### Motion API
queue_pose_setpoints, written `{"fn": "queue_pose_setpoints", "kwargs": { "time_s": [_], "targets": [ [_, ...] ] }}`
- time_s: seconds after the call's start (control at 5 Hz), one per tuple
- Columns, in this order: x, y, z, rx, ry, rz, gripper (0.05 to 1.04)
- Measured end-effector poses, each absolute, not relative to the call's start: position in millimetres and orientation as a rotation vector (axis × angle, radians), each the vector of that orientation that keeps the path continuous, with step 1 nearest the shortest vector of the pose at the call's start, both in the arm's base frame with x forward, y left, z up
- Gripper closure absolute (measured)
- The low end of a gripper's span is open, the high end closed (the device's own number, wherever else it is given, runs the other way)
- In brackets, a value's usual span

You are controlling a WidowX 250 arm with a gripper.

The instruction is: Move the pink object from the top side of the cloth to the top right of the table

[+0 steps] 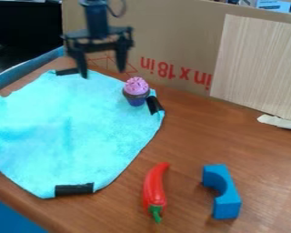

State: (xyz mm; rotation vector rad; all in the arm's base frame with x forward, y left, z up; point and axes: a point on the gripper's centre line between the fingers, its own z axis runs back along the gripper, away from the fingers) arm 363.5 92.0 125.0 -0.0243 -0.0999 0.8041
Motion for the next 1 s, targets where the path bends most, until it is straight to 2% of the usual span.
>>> {"fn": "queue_pose_setpoints", "kwargs": {
  "time_s": [0.4, 1.0],
  "targets": [
    [400.6, 52.3, 123.9, -0.024, -0.147, 0.774, 0.084],
    [418.0, 60.0, 87.3, 0.042, -0.169, 0.786, 0.084]
  ]
}}
